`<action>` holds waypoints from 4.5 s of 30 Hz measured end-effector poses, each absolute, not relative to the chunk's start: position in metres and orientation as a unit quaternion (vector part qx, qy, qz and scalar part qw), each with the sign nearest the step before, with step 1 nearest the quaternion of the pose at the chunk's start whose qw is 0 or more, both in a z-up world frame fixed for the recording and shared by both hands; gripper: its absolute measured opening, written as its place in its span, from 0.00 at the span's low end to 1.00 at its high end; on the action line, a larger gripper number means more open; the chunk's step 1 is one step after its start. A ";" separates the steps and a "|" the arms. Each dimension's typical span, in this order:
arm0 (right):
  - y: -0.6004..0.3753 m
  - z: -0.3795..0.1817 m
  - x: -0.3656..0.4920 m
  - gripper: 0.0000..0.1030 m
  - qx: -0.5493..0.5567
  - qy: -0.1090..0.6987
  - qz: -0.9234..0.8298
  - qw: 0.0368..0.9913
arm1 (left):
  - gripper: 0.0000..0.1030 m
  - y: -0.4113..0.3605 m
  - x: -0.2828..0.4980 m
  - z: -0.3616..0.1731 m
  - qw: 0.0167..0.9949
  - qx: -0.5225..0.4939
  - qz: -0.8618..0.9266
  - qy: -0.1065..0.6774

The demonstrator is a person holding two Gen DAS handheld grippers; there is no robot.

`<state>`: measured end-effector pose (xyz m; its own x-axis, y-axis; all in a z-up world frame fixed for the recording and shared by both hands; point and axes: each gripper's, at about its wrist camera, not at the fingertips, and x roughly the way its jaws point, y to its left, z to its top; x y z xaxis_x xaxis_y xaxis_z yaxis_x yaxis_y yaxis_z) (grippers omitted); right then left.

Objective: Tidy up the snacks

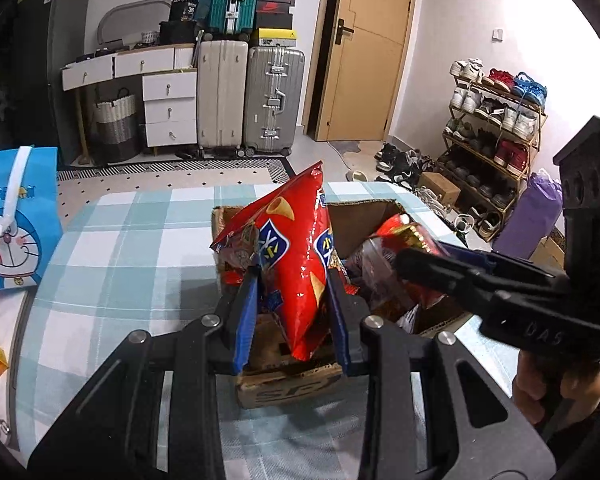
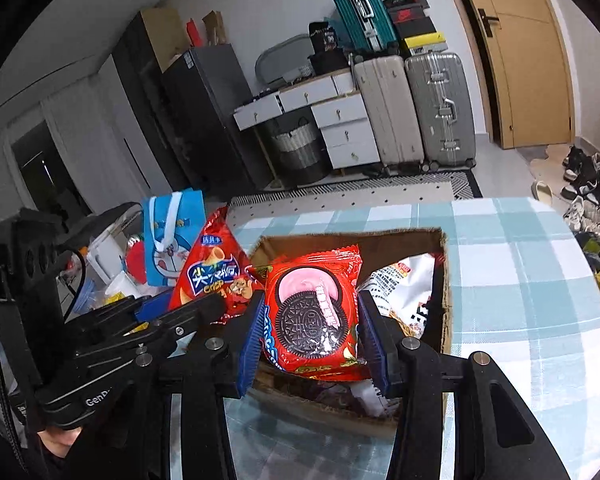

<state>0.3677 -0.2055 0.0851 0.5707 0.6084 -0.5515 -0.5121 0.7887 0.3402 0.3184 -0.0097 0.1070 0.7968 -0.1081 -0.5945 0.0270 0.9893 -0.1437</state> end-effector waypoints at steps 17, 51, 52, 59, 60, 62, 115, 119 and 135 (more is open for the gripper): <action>-0.210 0.056 0.396 0.44 0.042 0.360 0.282 0.889 | 0.28 -0.022 0.364 0.081 0.942 -0.045 -0.053 0.327; -0.250 0.078 0.308 0.99 0.006 0.285 0.291 0.913 | 0.99 -0.010 0.274 0.072 0.959 -0.016 -0.015 0.284; -0.250 0.077 0.303 0.99 0.006 0.283 0.293 0.913 | 0.99 -0.007 0.268 0.071 0.960 -0.021 -0.013 0.279; -0.255 0.072 0.272 0.99 0.011 0.267 0.297 0.917 | 0.99 0.006 0.230 0.069 0.969 -0.039 0.014 0.244; -0.256 0.070 0.268 0.99 0.012 0.264 0.298 0.917 | 0.99 0.007 0.225 0.067 0.969 -0.039 0.014 0.242; -0.257 0.068 0.263 0.99 0.011 0.256 0.301 0.919 | 0.99 0.006 0.218 0.064 0.969 -0.039 0.017 0.242; -0.262 0.044 0.228 1.00 -0.020 0.166 0.273 0.947 | 0.99 -0.003 0.207 0.029 0.976 -0.051 0.027 0.208; -0.263 0.045 0.227 1.00 -0.020 0.166 0.274 0.947 | 0.99 -0.004 0.206 0.028 0.977 -0.050 0.024 0.206; -0.263 0.045 0.227 1.00 -0.020 0.166 0.274 0.947 | 0.99 -0.006 0.205 0.028 0.978 -0.045 0.020 0.202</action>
<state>0.2268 -0.2630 0.0451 0.7945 0.5125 -0.3258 -0.5256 0.8490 0.0541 0.2050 -0.0055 0.0282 0.9177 0.0202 -0.3967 -0.0565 0.9952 -0.0800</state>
